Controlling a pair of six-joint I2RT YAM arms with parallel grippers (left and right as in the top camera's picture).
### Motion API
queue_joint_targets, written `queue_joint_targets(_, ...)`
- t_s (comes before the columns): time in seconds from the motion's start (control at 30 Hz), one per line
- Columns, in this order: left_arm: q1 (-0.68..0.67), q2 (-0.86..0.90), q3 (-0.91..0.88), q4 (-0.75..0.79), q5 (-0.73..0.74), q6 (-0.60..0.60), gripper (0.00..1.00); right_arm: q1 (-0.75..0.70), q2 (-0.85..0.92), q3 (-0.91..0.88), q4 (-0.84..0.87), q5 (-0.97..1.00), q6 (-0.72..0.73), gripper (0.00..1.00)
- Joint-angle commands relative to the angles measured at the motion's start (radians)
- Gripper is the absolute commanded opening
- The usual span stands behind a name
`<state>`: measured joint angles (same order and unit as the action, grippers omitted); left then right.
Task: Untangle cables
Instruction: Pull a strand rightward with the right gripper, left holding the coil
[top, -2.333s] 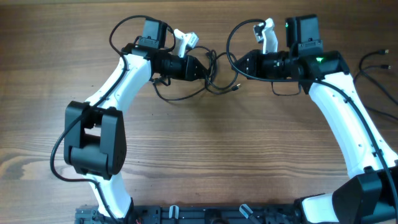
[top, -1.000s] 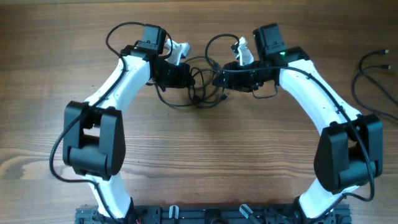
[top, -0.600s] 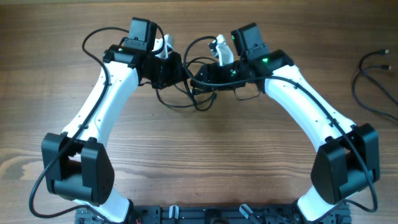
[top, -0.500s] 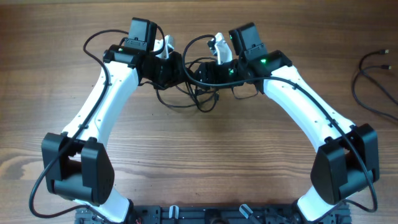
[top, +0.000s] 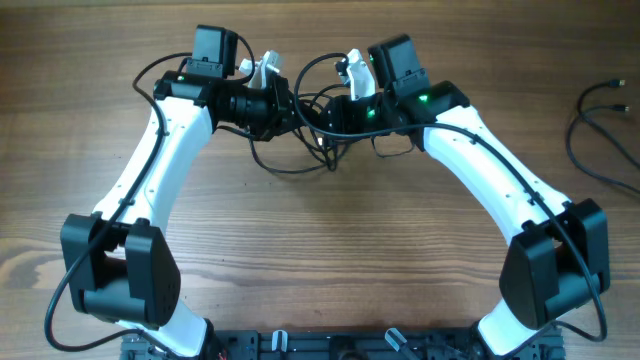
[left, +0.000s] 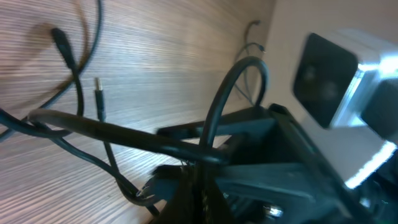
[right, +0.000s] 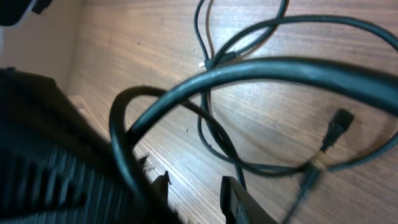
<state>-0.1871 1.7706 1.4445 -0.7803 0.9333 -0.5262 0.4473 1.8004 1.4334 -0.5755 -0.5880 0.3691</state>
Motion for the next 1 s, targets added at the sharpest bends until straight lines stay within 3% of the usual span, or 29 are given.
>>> queue_joint_targets(0.0,0.002,-0.011,-0.003,0.021,0.162,0.005,0.04,0.021,-0.024,0.013,0.042,0.030,0.002,0.29)
queue_joint_targets(0.03,0.003,-0.011,-0.003,0.021,0.163,0.021,0.04,0.021,-0.024,0.013,0.045,0.042,0.008,0.20)
queue_joint_targets(0.07,0.005,-0.011,-0.003,0.020,0.162,0.048,0.04,0.014,-0.024,0.013,0.048,0.050,0.019,0.04)
queue_joint_targets(0.13,0.018,-0.011,-0.003,-0.005,0.089,0.106,0.04,-0.018,-0.037,0.016,0.054,0.027,0.026,0.04)
queue_joint_targets(0.27,0.035,-0.011,-0.004,-0.104,-0.272,0.130,0.04,-0.106,-0.145,0.016,0.059,-0.042,0.026,0.04)
queue_joint_targets(0.33,0.035,-0.011,-0.004,-0.133,-0.370,0.130,0.04,-0.157,-0.223,0.016,0.047,-0.042,0.026,0.04)
queue_joint_targets(0.53,0.035,-0.011,-0.004,-0.156,-0.482,0.130,0.04,-0.336,-0.362,0.016,-0.055,-0.041,0.051,0.04)
queue_joint_targets(0.77,0.037,-0.011,-0.004,-0.176,-0.660,0.130,0.04,-0.591,-0.364,0.016,-0.145,-0.050,0.105,0.04)
queue_joint_targets(0.87,0.070,-0.011,-0.004,-0.180,-0.762,0.129,0.04,-0.671,-0.364,0.016,-0.161,-0.108,0.077,0.04)
queue_joint_targets(0.97,0.155,-0.014,-0.001,-0.145,-0.766,0.126,0.04,-0.690,-0.364,0.016,-0.233,-0.072,0.048,0.04)
